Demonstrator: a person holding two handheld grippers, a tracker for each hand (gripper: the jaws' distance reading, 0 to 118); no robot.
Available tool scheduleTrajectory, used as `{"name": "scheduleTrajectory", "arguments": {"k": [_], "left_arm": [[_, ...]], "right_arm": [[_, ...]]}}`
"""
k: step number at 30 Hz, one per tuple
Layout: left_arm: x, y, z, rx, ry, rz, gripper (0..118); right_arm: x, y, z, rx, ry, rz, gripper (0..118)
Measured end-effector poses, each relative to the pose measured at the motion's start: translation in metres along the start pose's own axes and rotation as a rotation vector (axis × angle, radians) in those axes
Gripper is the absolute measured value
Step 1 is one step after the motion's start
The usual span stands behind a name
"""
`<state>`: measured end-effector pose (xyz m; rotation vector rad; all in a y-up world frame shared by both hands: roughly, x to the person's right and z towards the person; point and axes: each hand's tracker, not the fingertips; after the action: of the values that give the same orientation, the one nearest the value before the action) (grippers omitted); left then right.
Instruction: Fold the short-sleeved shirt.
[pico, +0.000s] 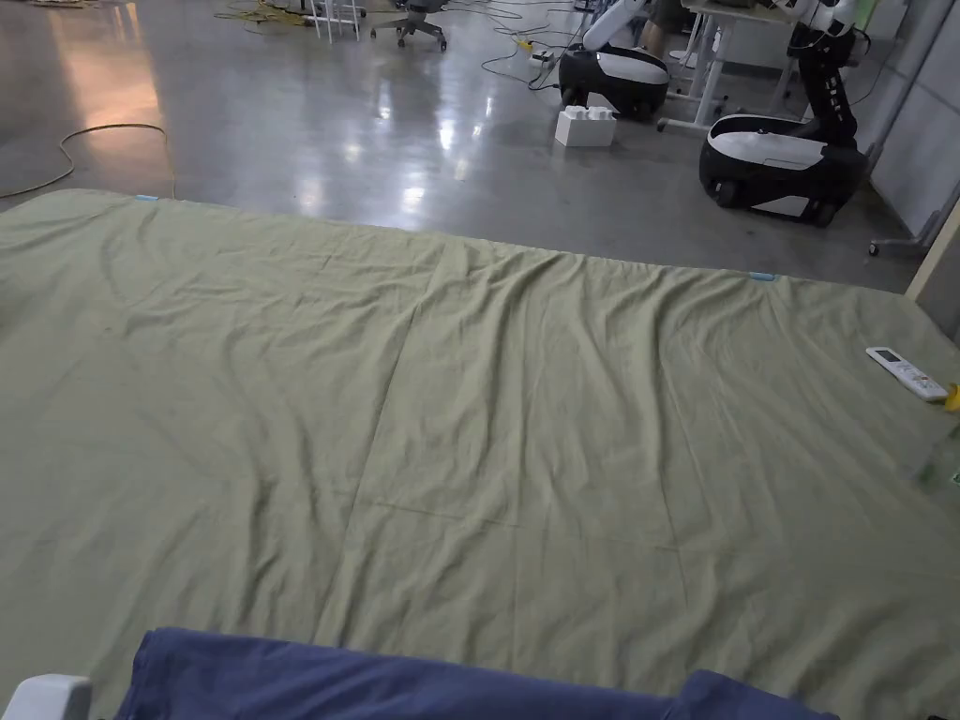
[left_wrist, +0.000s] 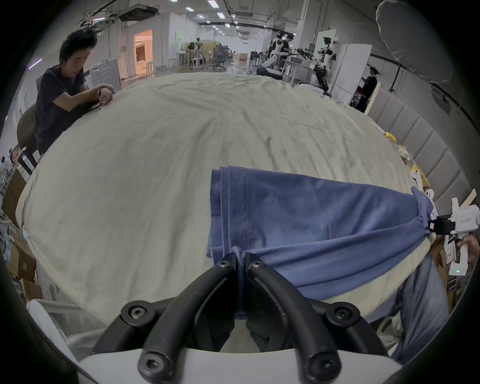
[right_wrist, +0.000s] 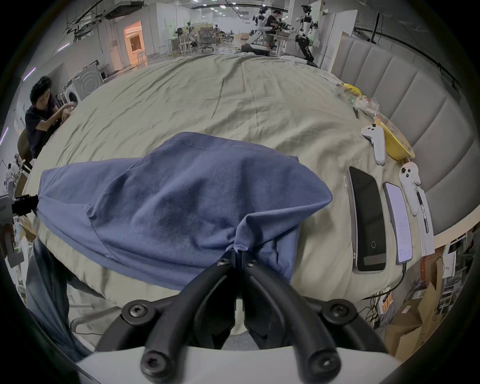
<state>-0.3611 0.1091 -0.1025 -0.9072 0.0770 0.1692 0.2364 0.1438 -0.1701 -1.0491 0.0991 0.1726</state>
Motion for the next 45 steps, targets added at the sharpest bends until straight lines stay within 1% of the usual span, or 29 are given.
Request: {"name": "scheduleTrajectory", "arguments": {"k": [1,2,3,4,5,6,8,11,15,18,20,21,22,23,24,25,26,27,28,29,30,31,32,34,36,38,39,42,45], "left_arm": [[-0.001,0.002,0.001,0.001,-0.002,0.005,13],[-0.001,0.006,0.004,-0.001,0.002,0.009,19],[-0.001,0.010,0.006,-0.002,0.007,0.009,34],[-0.001,0.015,0.008,0.002,0.019,0.002,47],[0.001,0.021,0.012,0.025,0.039,-0.016,56],[0.004,0.028,0.017,0.061,0.053,-0.031,58],[0.009,0.046,0.025,0.137,0.059,-0.038,58],[0.026,0.077,0.038,0.226,0.025,-0.017,58],[0.058,0.112,0.051,0.409,0.054,-0.061,57],[0.083,0.131,0.062,0.535,0.054,-0.086,51],[0.098,0.141,0.071,0.611,0.061,-0.097,47],[0.103,0.144,0.074,0.640,0.065,-0.103,44],[0.112,0.148,0.081,0.672,0.085,-0.100,40],[0.117,0.150,0.084,0.702,0.099,-0.100,34],[0.120,0.152,0.087,0.727,0.109,-0.097,22],[0.123,0.154,0.089,0.745,0.120,-0.096,18],[0.126,0.157,0.090,0.752,0.127,-0.100,17],[0.128,0.158,0.090,0.754,0.133,-0.090,11],[0.129,0.160,0.092,0.758,0.135,-0.091,6],[0.129,0.161,0.093,0.761,0.136,-0.090,6],[0.130,0.163,0.094,0.766,0.141,-0.088,4],[0.129,0.163,0.094,0.762,0.139,-0.100,4],[0.130,0.163,0.095,0.761,0.134,-0.115,4],[0.131,0.162,0.098,0.757,0.139,-0.128,3],[0.127,0.159,0.099,0.746,0.140,-0.134,3],[0.117,0.155,0.100,0.724,0.122,-0.135,3],[0.112,0.153,0.099,0.670,0.117,-0.151,3],[0.087,0.136,0.100,0.651,0.146,-0.142,3],[0.053,0.120,0.095,0.548,0.128,-0.089,3]], "right_arm": [[-0.001,0.002,0.003,0.002,-0.012,0.013,34],[-0.001,0.004,0.008,0.006,-0.039,0.024,54],[-0.001,0.007,0.013,0.013,-0.055,0.023,77],[-0.001,0.011,0.021,0.030,-0.064,0.020,84],[-0.001,0.017,0.030,0.080,-0.074,0.012,85],[-0.002,0.023,0.039,0.133,-0.074,0.007,85],[-0.006,0.038,0.057,0.240,-0.072,0.003,85],[-0.016,0.062,0.079,0.444,-0.060,-0.037,85],[-0.038,0.093,0.094,0.668,-0.089,-0.074,88],[-0.057,0.113,0.103,0.812,-0.132,-0.095,88],[-0.069,0.123,0.111,0.884,-0.144,-0.092,85],[-0.073,0.127,0.113,0.914,-0.150,-0.093,79],[-0.078,0.132,0.117,0.961,-0.157,-0.076,69],[-0.081,0.135,0.120,0.978,-0.153,-0.063,54],[-0.084,0.138,0.120,0.964,-0.136,-0.083,30],[-0.085,0.141,0.121,0.982,-0.131,-0.079,14],[-0.086,0.143,0.121,0.987,-0.115,-0.090,10],[-0.087,0.145,0.122,0.987,-0.111,-0.102,9],[-0.089,0.147,0.123,0.994,-0.115,-0.096,4],[-0.091,0.150,0.122,0.980,-0.112,-0.100,1],[-0.092,0.150,0.119,0.967,-0.100,-0.115,1],[-0.094,0.151,0.119,0.974,-0.113,-0.108,1],[-0.096,0.153,0.120,0.984,-0.141,-0.068,1],[-0.096,0.150,0.117,0.976,-0.119,-0.100,1],[-0.096,0.150,0.117,0.973,-0.120,-0.098,1],[-0.095,0.149,0.116,0.976,-0.124,-0.091,1],[-0.096,0.150,0.116,0.975,-0.124,-0.086,1],[-0.096,0.148,0.115,0.973,-0.124,-0.072,1],[-0.097,0.147,0.112,0.961,-0.117,-0.053,1]]}}
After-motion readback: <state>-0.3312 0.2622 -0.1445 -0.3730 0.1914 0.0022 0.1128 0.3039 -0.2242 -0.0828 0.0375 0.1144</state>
